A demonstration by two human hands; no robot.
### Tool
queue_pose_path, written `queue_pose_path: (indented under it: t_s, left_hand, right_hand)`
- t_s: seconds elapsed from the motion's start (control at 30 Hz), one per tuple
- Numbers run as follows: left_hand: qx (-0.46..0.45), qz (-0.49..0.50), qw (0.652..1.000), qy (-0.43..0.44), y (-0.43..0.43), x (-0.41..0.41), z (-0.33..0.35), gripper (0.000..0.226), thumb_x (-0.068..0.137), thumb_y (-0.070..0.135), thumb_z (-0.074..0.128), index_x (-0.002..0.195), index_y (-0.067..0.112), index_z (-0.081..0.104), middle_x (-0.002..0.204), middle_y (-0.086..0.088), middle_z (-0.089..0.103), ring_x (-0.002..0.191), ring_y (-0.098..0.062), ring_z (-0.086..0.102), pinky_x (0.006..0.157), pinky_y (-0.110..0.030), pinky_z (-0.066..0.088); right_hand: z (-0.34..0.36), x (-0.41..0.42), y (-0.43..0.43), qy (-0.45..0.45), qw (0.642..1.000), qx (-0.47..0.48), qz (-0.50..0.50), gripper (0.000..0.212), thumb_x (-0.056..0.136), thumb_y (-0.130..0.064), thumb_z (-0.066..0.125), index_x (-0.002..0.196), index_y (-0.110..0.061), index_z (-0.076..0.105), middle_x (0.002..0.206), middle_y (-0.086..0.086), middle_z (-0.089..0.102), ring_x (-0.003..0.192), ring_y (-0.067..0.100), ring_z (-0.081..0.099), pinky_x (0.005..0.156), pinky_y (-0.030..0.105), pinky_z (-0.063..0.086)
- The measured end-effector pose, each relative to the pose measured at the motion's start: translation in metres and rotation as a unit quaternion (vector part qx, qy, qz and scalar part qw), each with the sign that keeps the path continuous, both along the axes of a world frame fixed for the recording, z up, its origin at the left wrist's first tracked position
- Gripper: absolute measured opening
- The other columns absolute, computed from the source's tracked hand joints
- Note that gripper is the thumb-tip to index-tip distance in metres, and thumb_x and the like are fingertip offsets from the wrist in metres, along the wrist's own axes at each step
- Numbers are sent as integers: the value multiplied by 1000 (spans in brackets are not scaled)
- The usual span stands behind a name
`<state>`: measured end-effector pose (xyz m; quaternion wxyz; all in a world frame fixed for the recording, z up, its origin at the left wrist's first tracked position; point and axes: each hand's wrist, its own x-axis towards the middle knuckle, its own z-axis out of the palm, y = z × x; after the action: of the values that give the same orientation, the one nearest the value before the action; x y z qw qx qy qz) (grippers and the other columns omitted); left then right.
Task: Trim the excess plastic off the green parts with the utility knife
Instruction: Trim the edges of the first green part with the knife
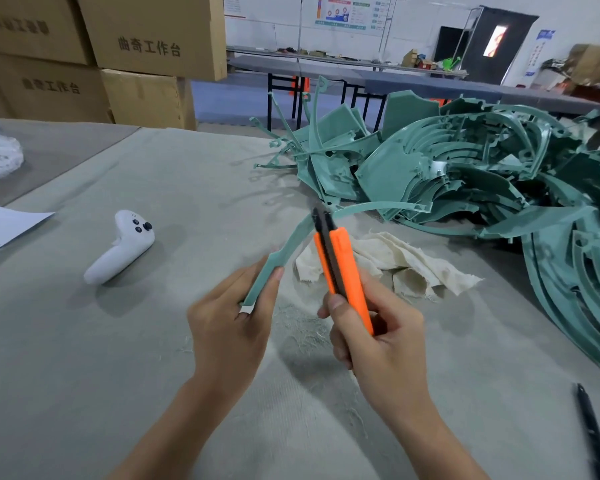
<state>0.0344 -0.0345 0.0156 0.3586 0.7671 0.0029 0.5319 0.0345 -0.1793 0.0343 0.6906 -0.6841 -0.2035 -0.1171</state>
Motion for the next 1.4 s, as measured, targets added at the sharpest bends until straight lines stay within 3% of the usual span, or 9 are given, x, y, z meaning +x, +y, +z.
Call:
queue_pose_path:
  t_s: [0.07,0.23,0.33,0.5,0.7,0.9,1.2,1.4]
  left_hand:
    - [-5,2,1000,0,0,0,0,17,84,7,67,73,-5,70,56,4,47,65,26,44,62,5,30]
    - [-3,2,1000,-11,1,0,0,19,85,8,66,74,-6,71,64,17,43,65,23,46,61,5,30]
    - [2,-2,1000,-15,1,0,0,18,85,8,66,75,-5,72,63,11,46,67,26,45,63,5,30]
    - [-1,-2,1000,-13,1,0,-1,19,87,11,66,77,-5,72,67,21,43,66,24,45,62,4,30]
    - [-2,2,1000,-9,1,0,2,15,85,10,67,80,-3,73,72,32,43,63,21,46,60,4,29]
    - [-8,6,1000,-9,0,-2,3,22,86,11,65,73,-6,70,65,22,38,62,23,44,60,3,29]
    - [-7,-8,1000,-14,-2,-4,5,22,86,12,64,74,-5,71,69,34,38,60,19,45,59,3,28]
    - [-11,-1,1000,-9,-3,-2,2,20,86,13,64,78,-4,73,67,23,45,62,17,46,60,4,30]
  right_hand:
    - [0,3,-1,29,998,45,-12,10,84,-13,58,89,-13,67,52,-7,50,39,12,37,38,20,32]
    - [-4,13,-4,60,996,46,-51,19,91,-2,59,96,-16,70,63,4,58,41,15,38,38,21,33]
    - [-8,13,-1,54,997,31,-50,21,89,-7,57,95,-21,70,67,5,60,41,15,38,39,20,33]
    - [-8,10,4,50,997,13,-60,20,83,-20,59,89,-34,72,71,22,52,47,23,36,42,31,32]
    - [-3,0,4,20,999,1,-29,12,82,-15,59,90,-17,68,52,0,49,42,19,38,41,23,34]
    - [-7,9,0,69,995,47,-50,20,92,2,58,101,-11,70,67,12,58,42,16,38,38,22,34]
    - [-11,13,0,59,996,24,-60,23,92,0,58,104,-14,71,68,10,61,44,19,38,39,22,35]
    - [-9,9,1,44,998,25,-49,20,88,-11,60,104,-17,72,67,10,59,43,17,40,41,23,35]
